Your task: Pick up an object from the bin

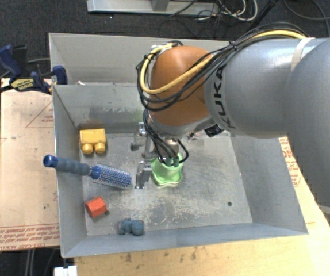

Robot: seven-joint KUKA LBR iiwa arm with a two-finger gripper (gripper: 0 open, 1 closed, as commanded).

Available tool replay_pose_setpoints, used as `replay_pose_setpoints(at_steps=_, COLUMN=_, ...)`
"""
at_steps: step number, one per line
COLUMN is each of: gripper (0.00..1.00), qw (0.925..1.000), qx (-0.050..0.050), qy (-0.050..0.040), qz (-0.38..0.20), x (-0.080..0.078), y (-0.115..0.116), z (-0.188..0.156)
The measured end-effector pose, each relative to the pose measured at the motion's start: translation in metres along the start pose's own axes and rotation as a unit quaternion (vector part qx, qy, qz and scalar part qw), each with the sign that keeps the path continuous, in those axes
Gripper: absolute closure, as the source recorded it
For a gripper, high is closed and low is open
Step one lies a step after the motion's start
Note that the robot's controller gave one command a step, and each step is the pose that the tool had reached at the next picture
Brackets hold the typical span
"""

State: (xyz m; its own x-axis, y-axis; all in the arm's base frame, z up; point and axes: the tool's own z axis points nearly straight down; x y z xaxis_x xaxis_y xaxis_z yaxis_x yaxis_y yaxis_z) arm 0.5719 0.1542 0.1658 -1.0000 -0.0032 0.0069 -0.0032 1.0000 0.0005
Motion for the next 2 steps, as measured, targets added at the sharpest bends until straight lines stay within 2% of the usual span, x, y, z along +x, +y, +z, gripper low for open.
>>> replay_pose_setpoints(at_steps=1, gripper=0.00, qw=0.9991, qx=0.000, qy=-0.0049, qz=-0.043, x=-0.017, y=0.058, z=0.094)
replay_pose_setpoints(at_steps=2, gripper=0.00, qw=0.9995, qx=-0.001, qy=-0.0044, qz=-0.033, x=0.003, y=0.061, z=0.064)
